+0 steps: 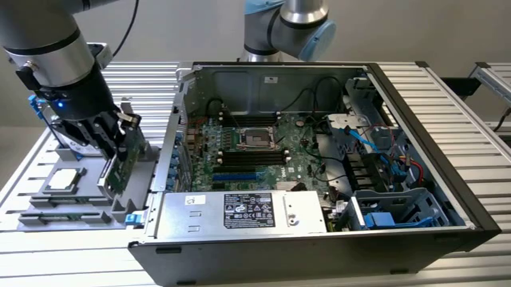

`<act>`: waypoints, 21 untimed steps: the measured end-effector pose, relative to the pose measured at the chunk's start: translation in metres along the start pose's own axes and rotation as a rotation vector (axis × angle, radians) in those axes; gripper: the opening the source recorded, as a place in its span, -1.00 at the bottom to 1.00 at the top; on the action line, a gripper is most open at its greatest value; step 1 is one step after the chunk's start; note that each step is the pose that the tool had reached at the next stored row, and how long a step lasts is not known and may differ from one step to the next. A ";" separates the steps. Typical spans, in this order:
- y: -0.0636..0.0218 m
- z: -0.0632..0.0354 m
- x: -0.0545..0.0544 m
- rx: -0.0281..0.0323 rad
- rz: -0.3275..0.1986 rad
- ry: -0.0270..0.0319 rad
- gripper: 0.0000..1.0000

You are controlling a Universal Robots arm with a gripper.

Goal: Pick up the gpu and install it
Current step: 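Pick up the gpu and move the gpu toward the slot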

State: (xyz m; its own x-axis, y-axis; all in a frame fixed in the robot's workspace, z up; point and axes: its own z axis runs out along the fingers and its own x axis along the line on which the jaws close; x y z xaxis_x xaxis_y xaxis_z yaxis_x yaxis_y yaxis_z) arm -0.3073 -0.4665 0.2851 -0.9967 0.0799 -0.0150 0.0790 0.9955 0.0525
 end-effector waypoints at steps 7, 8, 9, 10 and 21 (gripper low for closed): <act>0.0015 -0.0286 0.000 -0.0006 0.000 0.0001 -0.46; 0.0017 -0.0331 -0.001 -0.0008 -0.001 0.0003 -0.46; 0.0020 -0.0375 -0.001 -0.0015 -0.002 0.0002 -0.46; 0.0022 -0.0421 -0.001 -0.0022 -0.004 0.0004 -0.46; 0.0060 -0.0905 -0.017 -0.0146 -0.039 0.0043 -0.46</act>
State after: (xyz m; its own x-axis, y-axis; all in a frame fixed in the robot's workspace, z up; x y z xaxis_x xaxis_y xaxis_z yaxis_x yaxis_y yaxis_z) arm -0.2912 -0.4665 0.3760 -0.9991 0.0410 -0.0130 0.0400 0.9970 0.0666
